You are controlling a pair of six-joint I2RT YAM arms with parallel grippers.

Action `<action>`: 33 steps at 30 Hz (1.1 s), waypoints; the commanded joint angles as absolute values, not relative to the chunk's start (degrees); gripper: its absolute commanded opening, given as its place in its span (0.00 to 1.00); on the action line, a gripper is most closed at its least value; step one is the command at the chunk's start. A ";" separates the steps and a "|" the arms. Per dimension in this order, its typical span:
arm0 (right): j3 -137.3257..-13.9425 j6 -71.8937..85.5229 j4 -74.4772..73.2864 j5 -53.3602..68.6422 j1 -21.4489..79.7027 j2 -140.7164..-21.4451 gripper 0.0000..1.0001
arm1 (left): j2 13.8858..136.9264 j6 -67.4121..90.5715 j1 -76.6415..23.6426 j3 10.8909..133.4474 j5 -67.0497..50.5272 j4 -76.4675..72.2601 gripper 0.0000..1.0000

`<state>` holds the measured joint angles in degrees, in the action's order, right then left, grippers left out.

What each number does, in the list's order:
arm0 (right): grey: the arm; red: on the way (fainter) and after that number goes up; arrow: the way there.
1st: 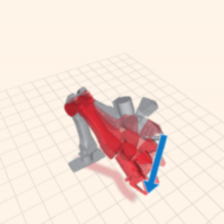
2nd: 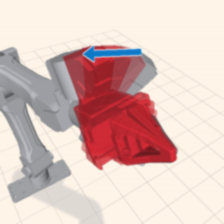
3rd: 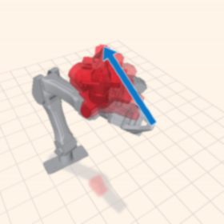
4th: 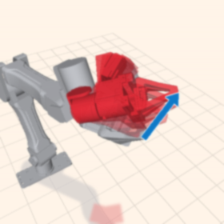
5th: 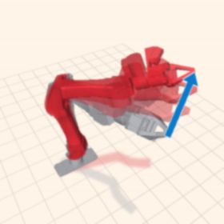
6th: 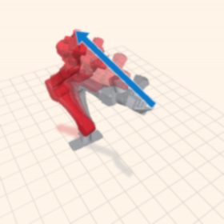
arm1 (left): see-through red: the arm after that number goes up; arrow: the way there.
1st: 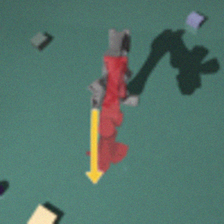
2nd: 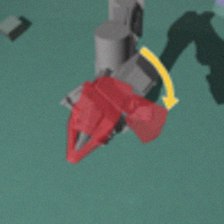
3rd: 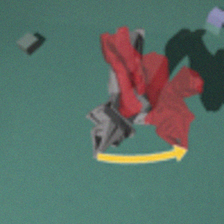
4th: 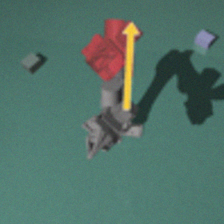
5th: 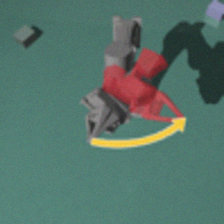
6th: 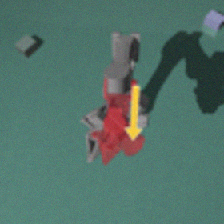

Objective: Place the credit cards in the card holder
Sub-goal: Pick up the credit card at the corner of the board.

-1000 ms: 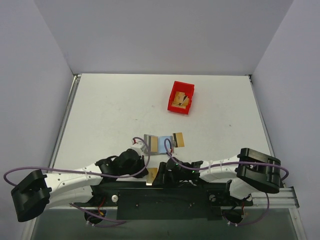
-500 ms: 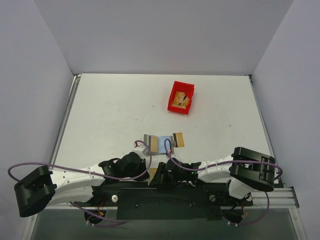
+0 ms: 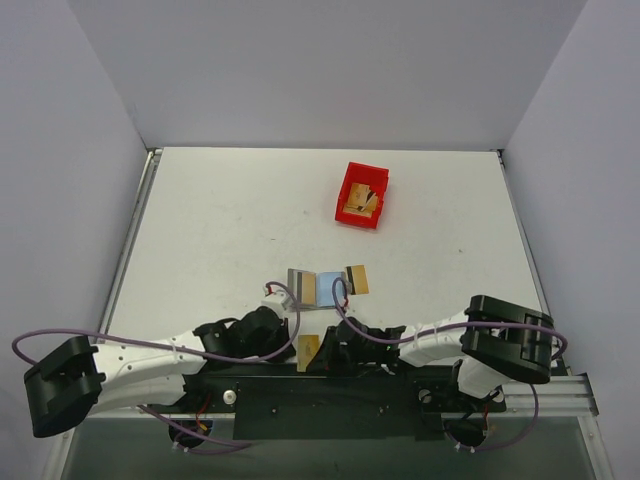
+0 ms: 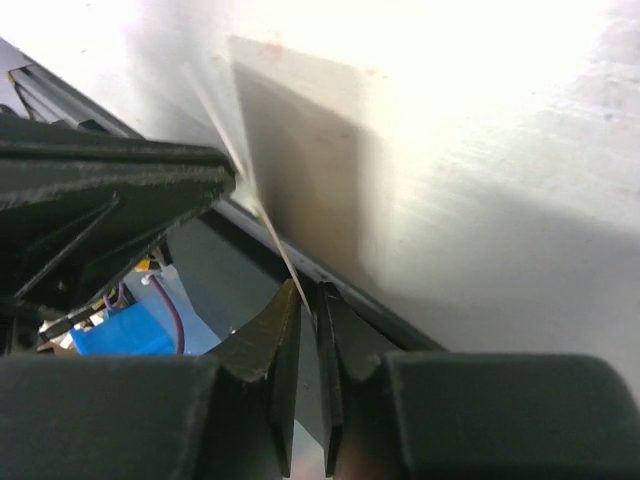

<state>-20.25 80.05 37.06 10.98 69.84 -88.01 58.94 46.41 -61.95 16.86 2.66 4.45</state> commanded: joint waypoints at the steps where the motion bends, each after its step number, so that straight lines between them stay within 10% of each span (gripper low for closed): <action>1: -21.70 76.03 28.42 4.84 69.26 -83.59 0.04 | 52.40 46.85 -61.70 21.08 9.92 14.39 0.00; 11: -33.74 60.74 2.38 -1.76 63.48 -69.70 0.00 | 44.47 39.38 -54.06 35.41 15.83 20.22 0.47; 19: -42.97 40.19 1.31 18.06 47.03 -66.80 0.00 | 50.62 36.30 -40.62 42.63 0.04 10.12 0.74; 33: -43.50 48.34 30.67 55.27 29.53 -72.51 0.00 | 56.60 42.80 -32.70 43.07 -20.65 -10.72 0.76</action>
<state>-42.19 45.91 19.81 44.31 29.74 -71.31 55.18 40.51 -33.17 40.38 -14.24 -2.24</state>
